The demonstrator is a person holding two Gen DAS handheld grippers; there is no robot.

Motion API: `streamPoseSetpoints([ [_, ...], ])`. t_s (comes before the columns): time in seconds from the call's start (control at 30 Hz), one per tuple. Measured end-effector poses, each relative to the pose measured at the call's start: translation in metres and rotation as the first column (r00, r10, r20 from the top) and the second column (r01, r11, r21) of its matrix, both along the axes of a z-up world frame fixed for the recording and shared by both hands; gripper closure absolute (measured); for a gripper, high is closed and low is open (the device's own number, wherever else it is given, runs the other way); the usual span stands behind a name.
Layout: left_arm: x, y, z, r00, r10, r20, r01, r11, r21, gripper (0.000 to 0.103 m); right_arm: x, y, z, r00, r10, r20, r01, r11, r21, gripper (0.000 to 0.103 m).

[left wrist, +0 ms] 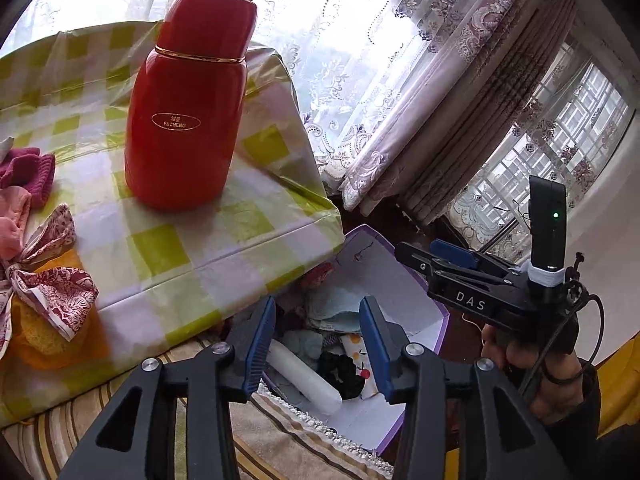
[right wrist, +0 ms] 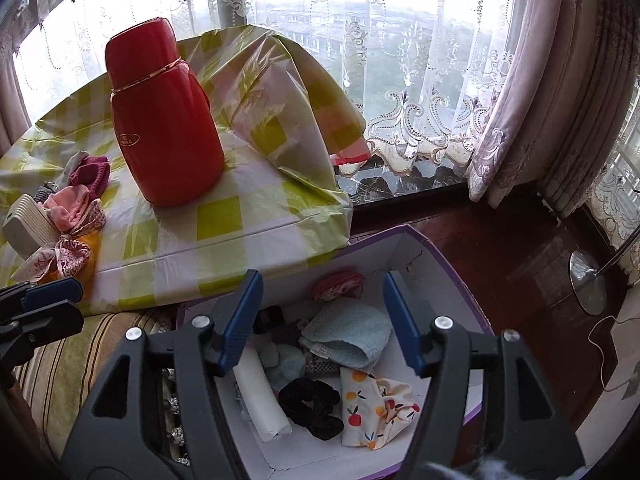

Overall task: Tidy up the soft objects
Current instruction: 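Lift both open grippers out of the box and move back over the table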

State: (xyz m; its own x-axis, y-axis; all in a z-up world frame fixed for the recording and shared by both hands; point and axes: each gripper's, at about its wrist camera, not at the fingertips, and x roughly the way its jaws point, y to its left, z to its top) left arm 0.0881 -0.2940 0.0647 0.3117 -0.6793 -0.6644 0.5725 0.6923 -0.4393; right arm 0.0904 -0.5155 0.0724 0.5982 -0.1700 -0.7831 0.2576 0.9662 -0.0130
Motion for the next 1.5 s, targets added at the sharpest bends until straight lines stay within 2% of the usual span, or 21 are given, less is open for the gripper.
streamPoseSetpoints([
  [0.53, 0.011, 0.050, 0.019, 0.991, 0.118, 0.059, -0.117, 0.993, -0.032, 0.058, 0.012, 0.031, 0.008, 0.999, 0.051, 0.001, -0.051, 0.998, -0.036, 0.031],
  [0.7, 0.018, 0.074, 0.028, 0.979, 0.183, 0.088, -0.180, 0.983, -0.040, 0.058, 0.019, 0.048, 0.012, 0.996, 0.087, 0.009, -0.086, 0.996, -0.035, 0.030],
  [0.9, 0.028, 0.109, 0.039, 0.954, 0.273, 0.126, -0.269, 0.962, -0.047, 0.058, 0.028, 0.072, 0.015, 0.990, 0.142, 0.022, -0.142, 0.990, -0.019, 0.029],
  [1.1, 0.031, 0.157, 0.055, 0.914, 0.373, 0.162, -0.367, 0.928, -0.068, 0.058, 0.037, 0.094, 0.019, 0.978, 0.203, 0.041, -0.204, 0.979, 0.001, 0.029],
  [1.17, 0.031, 0.177, 0.059, 0.893, 0.415, 0.175, -0.409, 0.910, -0.070, 0.058, 0.039, 0.101, 0.020, 0.973, 0.224, 0.049, -0.225, 0.974, 0.015, 0.029],
  [1.27, 0.032, 0.206, 0.061, 0.854, 0.483, 0.192, -0.481, 0.875, -0.061, 0.052, 0.043, 0.112, 0.020, 0.967, 0.251, 0.054, -0.252, 0.967, 0.025, 0.029],
  [1.5, 0.037, 0.259, 0.055, 0.786, 0.589, 0.189, -0.594, 0.804, -0.033, 0.051, 0.052, 0.138, 0.019, 0.951, 0.304, 0.053, -0.305, 0.952, 0.031, 0.029],
])
